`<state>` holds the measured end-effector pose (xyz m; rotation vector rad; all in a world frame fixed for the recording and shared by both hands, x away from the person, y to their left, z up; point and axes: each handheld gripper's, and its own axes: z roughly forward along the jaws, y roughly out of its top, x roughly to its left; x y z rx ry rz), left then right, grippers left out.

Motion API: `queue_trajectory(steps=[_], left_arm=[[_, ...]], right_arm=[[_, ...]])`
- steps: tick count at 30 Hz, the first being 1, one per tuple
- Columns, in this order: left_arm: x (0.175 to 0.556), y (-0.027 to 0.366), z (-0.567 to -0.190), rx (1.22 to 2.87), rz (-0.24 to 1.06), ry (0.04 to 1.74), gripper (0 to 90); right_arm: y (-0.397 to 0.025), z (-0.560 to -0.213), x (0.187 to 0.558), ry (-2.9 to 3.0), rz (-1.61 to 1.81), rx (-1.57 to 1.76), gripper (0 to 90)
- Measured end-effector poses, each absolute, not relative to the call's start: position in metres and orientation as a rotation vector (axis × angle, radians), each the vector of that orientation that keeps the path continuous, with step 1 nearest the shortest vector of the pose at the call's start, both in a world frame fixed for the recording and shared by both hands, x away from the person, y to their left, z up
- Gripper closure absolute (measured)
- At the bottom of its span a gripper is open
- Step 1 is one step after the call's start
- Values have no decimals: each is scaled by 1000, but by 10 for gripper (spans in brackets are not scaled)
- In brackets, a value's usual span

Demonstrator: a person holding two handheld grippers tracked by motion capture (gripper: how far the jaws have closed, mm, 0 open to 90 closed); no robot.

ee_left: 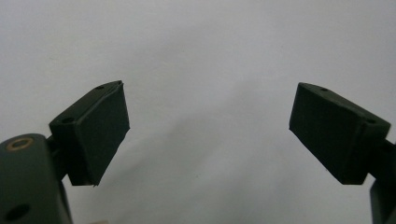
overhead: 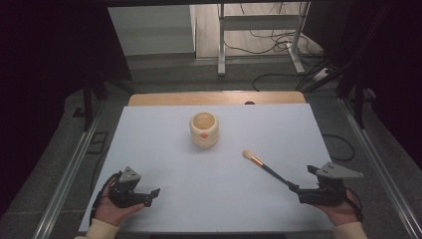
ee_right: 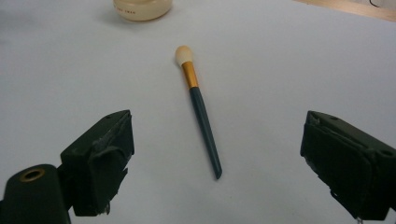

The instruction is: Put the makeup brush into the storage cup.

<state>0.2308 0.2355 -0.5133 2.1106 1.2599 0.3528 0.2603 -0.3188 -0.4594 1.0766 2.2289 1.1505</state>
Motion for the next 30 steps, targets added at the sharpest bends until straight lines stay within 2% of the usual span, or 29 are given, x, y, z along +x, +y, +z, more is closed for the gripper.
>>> queue_trajectory(steps=[30], left_arm=[[240,228,-513,2131,346,1216,131]], right_arm=[[-328,-459,256,2219,1098,1099,121]])
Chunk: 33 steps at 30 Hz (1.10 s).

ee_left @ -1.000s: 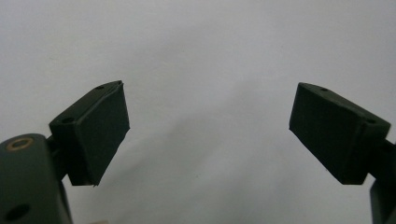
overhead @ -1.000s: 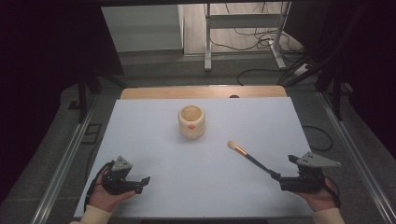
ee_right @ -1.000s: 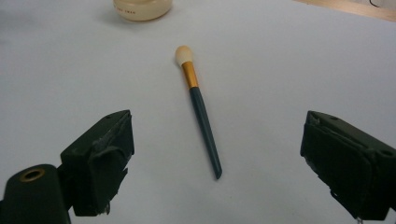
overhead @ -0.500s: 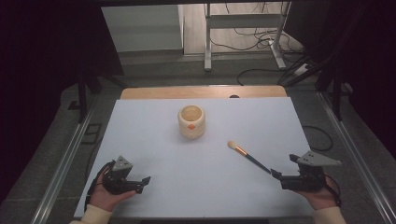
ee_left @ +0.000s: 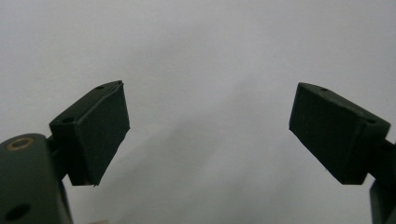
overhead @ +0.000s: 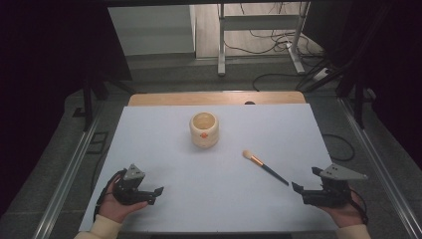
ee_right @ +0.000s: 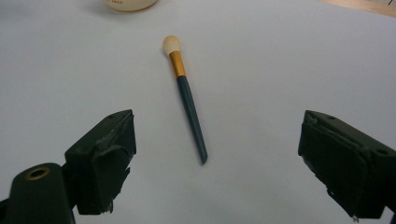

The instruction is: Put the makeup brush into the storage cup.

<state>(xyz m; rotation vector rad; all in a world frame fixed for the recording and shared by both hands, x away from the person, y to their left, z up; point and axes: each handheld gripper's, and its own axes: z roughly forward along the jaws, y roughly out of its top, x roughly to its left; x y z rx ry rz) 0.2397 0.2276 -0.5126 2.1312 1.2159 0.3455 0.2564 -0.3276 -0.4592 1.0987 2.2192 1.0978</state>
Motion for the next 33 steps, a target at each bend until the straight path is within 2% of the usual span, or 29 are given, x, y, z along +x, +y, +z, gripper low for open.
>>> queue_trajectory(steps=[33], left_arm=[[239,228,-513,2148,353,1213,133]], right_arm=[[-311,-441,277,2316,1002,1025,124]])
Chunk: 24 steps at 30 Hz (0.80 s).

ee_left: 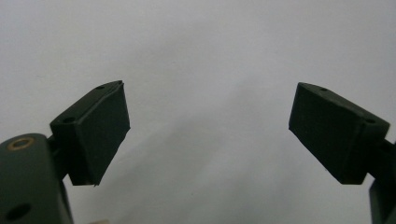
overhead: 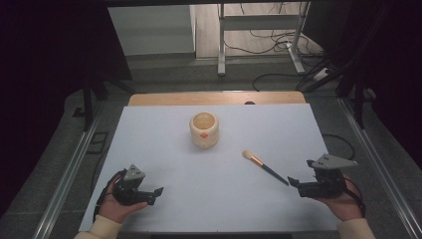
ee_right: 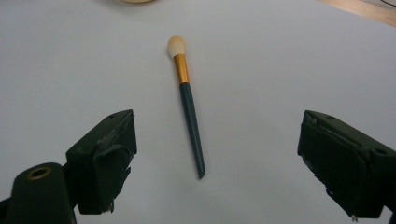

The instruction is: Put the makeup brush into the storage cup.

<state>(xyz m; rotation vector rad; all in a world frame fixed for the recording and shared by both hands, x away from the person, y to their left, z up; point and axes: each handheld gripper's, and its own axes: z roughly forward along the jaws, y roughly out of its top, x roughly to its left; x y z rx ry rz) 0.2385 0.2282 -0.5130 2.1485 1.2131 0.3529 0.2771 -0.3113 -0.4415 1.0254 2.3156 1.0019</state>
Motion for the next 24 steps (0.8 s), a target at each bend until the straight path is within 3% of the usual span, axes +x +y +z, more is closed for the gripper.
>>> queue_trajectory(steps=[24], left_arm=[[239,228,-513,2154,355,1210,134]], right_arm=[[-295,-436,296,2413,938,966,134]])
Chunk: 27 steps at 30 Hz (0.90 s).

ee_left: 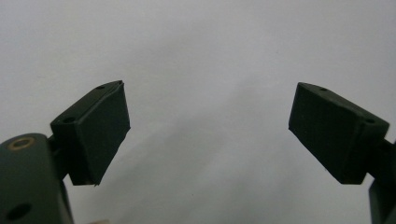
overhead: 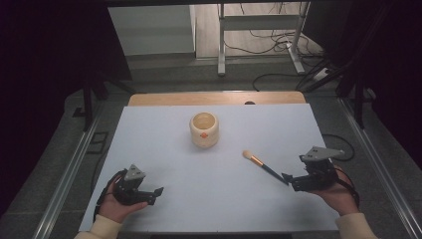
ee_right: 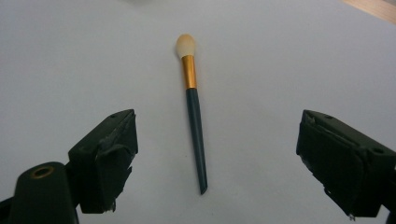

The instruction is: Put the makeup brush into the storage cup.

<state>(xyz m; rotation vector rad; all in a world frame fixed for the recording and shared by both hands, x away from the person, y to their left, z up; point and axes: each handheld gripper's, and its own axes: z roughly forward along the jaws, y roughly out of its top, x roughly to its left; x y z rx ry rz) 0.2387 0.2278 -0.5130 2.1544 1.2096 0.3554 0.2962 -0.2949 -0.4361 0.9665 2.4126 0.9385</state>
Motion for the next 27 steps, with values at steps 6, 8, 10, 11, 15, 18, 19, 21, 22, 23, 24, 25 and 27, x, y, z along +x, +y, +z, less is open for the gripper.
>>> queue_trajectory(steps=[6,8,10,11,15,18,19,21,22,23,24,25,27], left_arm=[[239,228,-513,2155,357,1209,135],[239,228,-513,2155,357,1210,135],[239,228,-513,2156,354,1210,135],[239,228,-513,2157,354,1209,135],[239,228,-513,2157,355,1208,135],[239,228,-513,2158,358,1208,135],[239,228,-513,2158,358,1208,135],[239,227,-514,2158,356,1211,136],[239,227,-514,2159,357,1211,135],[239,227,-513,2158,357,1210,135],[239,227,-513,2157,357,1210,135],[239,228,-513,2157,357,1209,136],[239,228,-514,2156,354,1210,136]], right_arm=[[-291,-435,300,2431,928,956,135],[-290,-436,301,2439,920,950,136],[-290,-436,303,2446,912,948,136],[-289,-436,304,2453,908,948,136],[-288,-436,306,2468,893,945,136],[-286,-437,308,2471,890,942,136],[-285,-437,309,2475,887,939,136],[-283,-438,310,2484,877,937,136],[-282,-438,311,2490,871,934,135],[-281,-438,312,2496,865,934,135],[-280,-439,313,2501,863,932,136],[-279,-439,314,2505,859,934,136],[-277,-440,317,2512,856,932,136]])
